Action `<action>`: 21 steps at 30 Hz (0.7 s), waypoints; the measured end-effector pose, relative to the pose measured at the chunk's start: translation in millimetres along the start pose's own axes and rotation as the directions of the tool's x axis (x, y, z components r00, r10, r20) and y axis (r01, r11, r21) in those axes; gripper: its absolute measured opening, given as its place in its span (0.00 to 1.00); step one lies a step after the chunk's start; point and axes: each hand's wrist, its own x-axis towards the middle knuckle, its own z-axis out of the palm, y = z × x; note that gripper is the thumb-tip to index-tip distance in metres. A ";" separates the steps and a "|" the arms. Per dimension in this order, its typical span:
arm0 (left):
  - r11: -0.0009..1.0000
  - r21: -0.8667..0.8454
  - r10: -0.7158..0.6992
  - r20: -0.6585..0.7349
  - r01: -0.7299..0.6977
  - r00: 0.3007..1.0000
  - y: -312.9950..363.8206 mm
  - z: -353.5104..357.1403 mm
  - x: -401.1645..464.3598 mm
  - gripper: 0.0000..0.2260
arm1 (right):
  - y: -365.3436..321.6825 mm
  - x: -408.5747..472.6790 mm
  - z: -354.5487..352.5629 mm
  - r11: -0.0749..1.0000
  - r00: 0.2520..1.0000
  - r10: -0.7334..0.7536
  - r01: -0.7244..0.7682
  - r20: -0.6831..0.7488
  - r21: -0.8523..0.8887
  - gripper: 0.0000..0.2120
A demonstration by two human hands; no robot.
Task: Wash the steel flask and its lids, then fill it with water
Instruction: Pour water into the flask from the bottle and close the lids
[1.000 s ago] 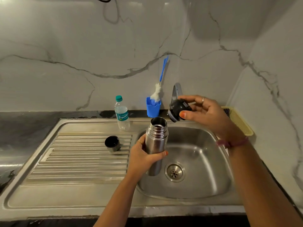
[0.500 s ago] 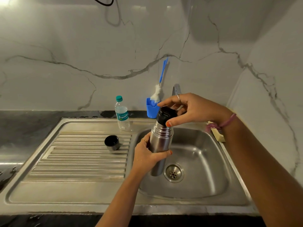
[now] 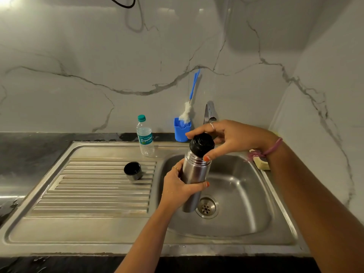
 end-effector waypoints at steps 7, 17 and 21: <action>1.000 -0.022 -0.013 -0.007 0.013 1.000 -0.2 1.1 -0.5 0.32 | -7.7 4.6 13.8 0.972 0.969 0.046 -0.100 -0.243 -0.212 0.24; 0.999 -0.030 -0.013 0.010 0.013 1.000 0.6 1.8 0.3 0.32 | 4.8 1.0 -0.2 0.993 0.993 0.110 -0.108 0.039 -0.049 0.38; 0.999 -0.027 -0.019 -0.007 0.019 1.000 -2.2 2.0 2.9 0.32 | 9.2 4.1 8.0 0.998 0.991 0.062 -0.058 -0.120 0.035 0.28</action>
